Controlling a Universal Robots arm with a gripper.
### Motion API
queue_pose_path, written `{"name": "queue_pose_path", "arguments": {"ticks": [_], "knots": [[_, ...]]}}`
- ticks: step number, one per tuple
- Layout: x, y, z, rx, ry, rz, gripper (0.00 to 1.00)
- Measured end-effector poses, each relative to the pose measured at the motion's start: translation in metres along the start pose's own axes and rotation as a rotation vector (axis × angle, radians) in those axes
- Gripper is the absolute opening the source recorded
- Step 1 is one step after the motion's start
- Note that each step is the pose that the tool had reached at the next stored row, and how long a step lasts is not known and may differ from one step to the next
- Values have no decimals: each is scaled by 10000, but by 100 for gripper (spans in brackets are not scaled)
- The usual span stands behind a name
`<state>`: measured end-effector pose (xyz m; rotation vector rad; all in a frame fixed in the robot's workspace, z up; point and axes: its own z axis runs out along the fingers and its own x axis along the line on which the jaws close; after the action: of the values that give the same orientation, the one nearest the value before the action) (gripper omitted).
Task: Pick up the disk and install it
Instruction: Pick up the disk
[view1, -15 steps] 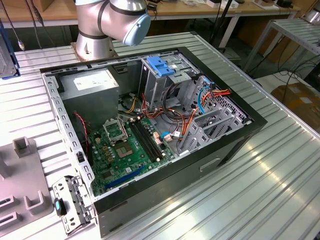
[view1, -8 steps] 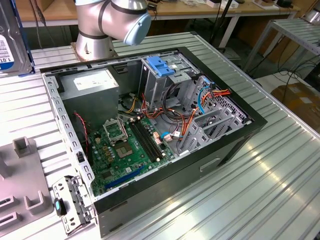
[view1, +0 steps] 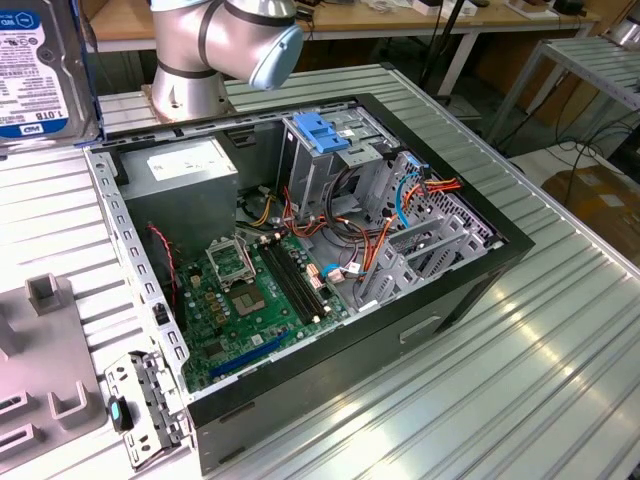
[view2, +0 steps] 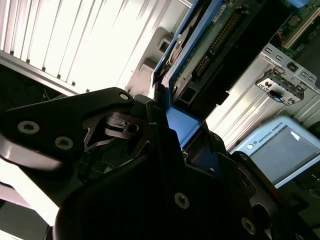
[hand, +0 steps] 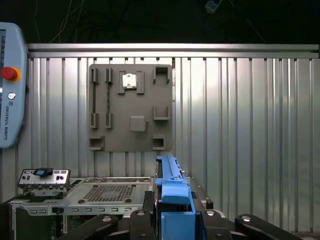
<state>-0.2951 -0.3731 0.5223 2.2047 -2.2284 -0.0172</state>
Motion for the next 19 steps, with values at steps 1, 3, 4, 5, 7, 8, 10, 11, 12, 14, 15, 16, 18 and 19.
{"name": "queue_pose_path", "arguments": {"ticks": [1,3,4,5,7,8,10,11,12,14,15,16,18,19], "knots": [[0,-19,-1,-1,1,0,37],[-1,-52,-1,-1,0,0,37],[0,-99,-1,-1,0,0,37],[1,-132,-1,-2,1,-1,37],[2,-228,0,0,0,0,37],[2,-249,0,-1,1,0,37],[1,-296,-1,-2,1,0,37],[2,-328,0,-1,1,0,37],[2,-352,0,-1,1,-1,37],[2,-398,1,-1,1,-1,37],[2,-414,1,-1,0,-1,37],[1,-436,2,-1,0,-1,37],[1,-482,5,-1,0,1,37],[1,-510,7,-1,0,0,37]]}}
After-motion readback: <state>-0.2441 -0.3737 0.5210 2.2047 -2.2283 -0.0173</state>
